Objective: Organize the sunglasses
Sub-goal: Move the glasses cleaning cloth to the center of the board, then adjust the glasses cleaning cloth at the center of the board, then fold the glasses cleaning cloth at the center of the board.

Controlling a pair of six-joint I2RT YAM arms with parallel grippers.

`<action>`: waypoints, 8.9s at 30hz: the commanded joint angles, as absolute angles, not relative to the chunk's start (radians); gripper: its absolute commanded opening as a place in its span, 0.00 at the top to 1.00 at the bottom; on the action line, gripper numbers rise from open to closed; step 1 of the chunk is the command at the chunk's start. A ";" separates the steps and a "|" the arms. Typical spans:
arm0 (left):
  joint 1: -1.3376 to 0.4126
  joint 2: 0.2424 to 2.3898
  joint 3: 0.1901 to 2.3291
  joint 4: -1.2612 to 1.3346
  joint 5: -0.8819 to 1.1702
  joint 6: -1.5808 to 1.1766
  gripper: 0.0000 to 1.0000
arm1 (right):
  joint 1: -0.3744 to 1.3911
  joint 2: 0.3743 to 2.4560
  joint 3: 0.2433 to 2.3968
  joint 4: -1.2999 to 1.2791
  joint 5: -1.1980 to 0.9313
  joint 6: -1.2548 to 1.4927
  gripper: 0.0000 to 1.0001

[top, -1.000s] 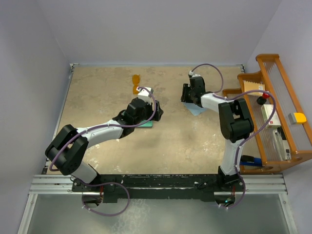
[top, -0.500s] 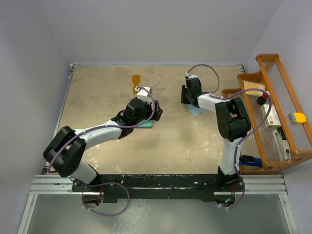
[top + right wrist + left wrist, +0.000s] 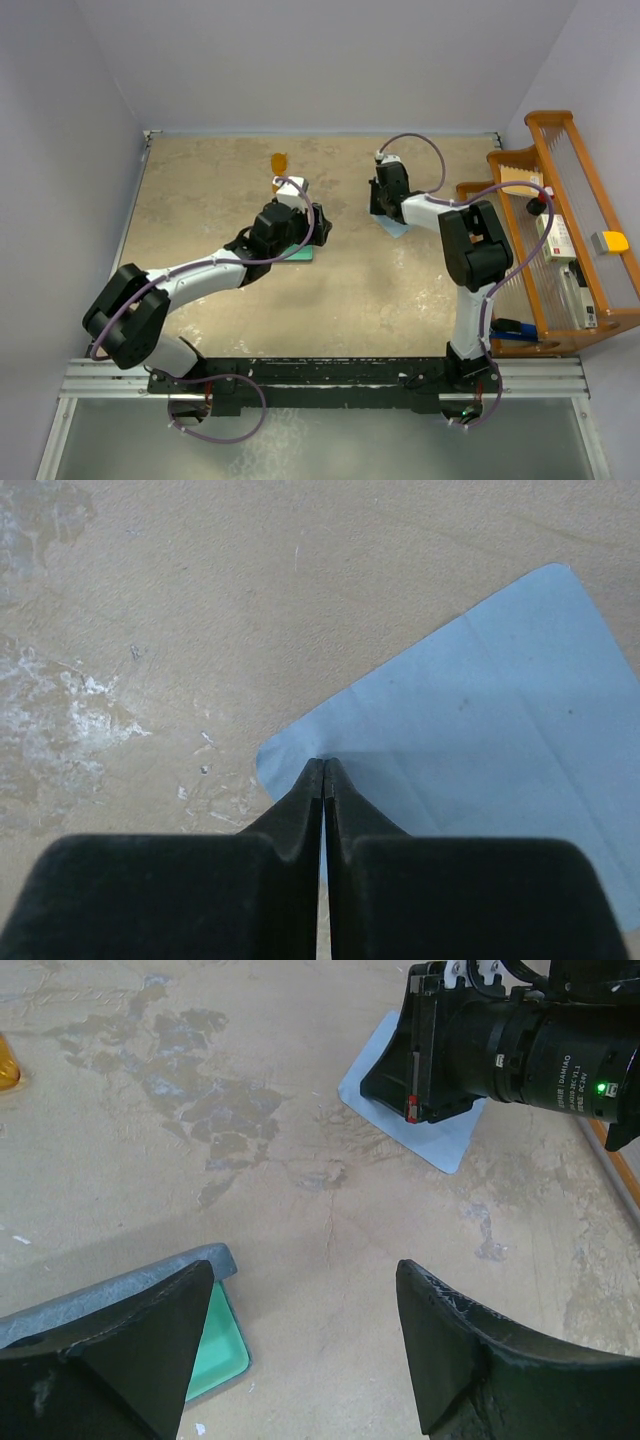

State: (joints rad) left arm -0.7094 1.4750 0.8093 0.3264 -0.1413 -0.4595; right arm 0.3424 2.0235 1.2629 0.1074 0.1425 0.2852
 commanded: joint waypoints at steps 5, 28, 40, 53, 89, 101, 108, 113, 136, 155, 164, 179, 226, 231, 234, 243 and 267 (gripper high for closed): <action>-0.709 1.413 0.811 0.346 -0.176 -0.432 0.28 | 0.404 2.012 1.140 0.078 0.113 0.328 1.00; -0.690 1.369 0.801 0.347 -0.185 -0.442 0.27 | 0.603 1.798 0.838 0.108 0.086 0.454 1.00; -0.688 1.369 0.794 0.356 -0.171 -0.461 0.27 | 0.635 1.740 0.752 0.141 0.078 0.481 1.00; -0.689 1.385 0.816 0.322 -0.156 -0.456 0.27 | 0.643 1.627 0.832 0.078 0.084 0.473 0.83; -0.857 1.697 0.998 0.328 -0.217 -0.521 0.34 | 0.368 1.503 0.877 0.065 0.088 0.417 0.83; -0.859 1.844 1.056 0.370 -0.306 -0.553 0.34 | 0.322 1.592 0.896 0.115 0.055 0.408 0.81; -0.854 1.882 1.072 0.369 -0.351 -0.561 0.34 | 0.318 1.631 0.950 0.119 0.050 0.397 0.80; -0.844 1.900 1.064 0.383 -0.353 -0.575 0.35 | 0.314 1.673 0.977 0.129 0.052 0.384 0.82; -0.789 1.871 1.014 0.413 -0.316 -0.580 0.35 | 0.313 1.655 0.916 0.115 0.035 0.384 0.98; -0.788 1.857 1.007 0.422 -0.298 -0.584 0.34 | 0.387 1.603 0.759 0.122 0.046 0.403 1.00; -0.788 1.852 0.996 0.430 -0.289 -0.587 0.34 | 0.413 1.558 0.697 0.123 0.080 0.431 1.00; -0.788 1.848 0.991 0.435 -0.281 -0.591 0.34 | 0.414 1.496 0.690 0.092 0.138 0.452 0.97; -0.762 2.001 1.209 0.210 -0.158 -0.448 0.40 | 0.331 1.589 0.875 0.088 0.065 0.398 0.71; -0.763 2.011 1.211 0.212 -0.151 -0.443 0.40 | 0.331 1.582 0.878 0.085 0.076 0.396 0.71; -0.763 2.012 1.210 0.217 -0.150 -0.442 0.40 | 0.331 1.589 0.896 0.058 0.077 0.392 0.71; -0.763 2.020 1.219 0.218 -0.147 -0.432 0.40 | 0.330 1.614 0.896 0.064 0.087 0.398 0.71; -0.764 2.079 1.262 0.213 -0.138 -0.430 0.49 | 0.319 1.622 0.892 0.067 0.076 0.410 0.73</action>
State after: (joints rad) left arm -0.7658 2.0575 1.2339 0.2100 -0.1478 -0.4484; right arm 0.3248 1.6260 0.8593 0.0570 0.0689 0.4084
